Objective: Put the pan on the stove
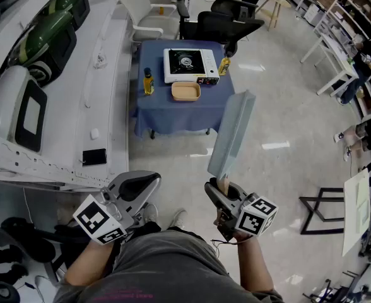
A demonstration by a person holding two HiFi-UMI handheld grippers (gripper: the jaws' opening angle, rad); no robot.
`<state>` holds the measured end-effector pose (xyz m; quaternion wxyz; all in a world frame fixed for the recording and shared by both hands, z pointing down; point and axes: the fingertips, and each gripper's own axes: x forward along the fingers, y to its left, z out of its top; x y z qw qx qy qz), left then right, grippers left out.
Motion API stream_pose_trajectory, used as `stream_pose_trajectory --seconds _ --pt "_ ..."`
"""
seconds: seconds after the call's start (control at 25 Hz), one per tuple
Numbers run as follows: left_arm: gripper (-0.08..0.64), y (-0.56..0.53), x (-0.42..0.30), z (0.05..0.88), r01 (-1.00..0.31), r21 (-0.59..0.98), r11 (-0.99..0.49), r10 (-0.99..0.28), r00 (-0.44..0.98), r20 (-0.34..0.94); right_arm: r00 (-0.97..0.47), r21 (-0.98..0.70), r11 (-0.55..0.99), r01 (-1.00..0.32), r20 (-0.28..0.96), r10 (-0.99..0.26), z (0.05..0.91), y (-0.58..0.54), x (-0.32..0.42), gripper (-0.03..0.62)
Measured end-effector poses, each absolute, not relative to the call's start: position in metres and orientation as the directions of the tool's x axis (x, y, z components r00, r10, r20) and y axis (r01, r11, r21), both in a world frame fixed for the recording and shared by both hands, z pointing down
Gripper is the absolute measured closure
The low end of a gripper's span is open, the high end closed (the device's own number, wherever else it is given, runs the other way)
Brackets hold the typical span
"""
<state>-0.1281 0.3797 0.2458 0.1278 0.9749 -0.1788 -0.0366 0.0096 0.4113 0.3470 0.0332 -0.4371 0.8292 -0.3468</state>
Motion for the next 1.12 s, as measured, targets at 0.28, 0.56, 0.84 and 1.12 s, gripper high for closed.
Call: stream_pose_trajectory --seconds 0.28,0.56,0.84,1.12 --pt "0.558 0.374 -0.125 0.253 -0.343 0.271 -0.899 -0.359 0.933 -0.011 -0.62 -0.615 0.368 -0.697 0.26 -0.741 0.353 0.404 0.011 0.488" --pt "0.558 0.372 -0.118 0.258 -0.349 0.279 -0.894 -0.365 0.931 -0.006 -0.628 -0.622 0.368 -0.691 0.265 -0.732 0.359 0.405 0.016 0.488" --pt "0.558 0.375 -0.105 0.259 -0.359 0.275 -0.892 -0.374 0.927 -0.003 -0.632 -0.625 0.368 -0.689 0.268 -0.728 0.36 0.409 0.028 0.488" --pt "0.558 0.389 -0.091 0.264 -0.365 0.271 -0.891 -0.381 0.925 -0.008 -0.642 -0.622 0.381 -0.684 0.265 -0.72 0.367 0.42 0.04 0.488"
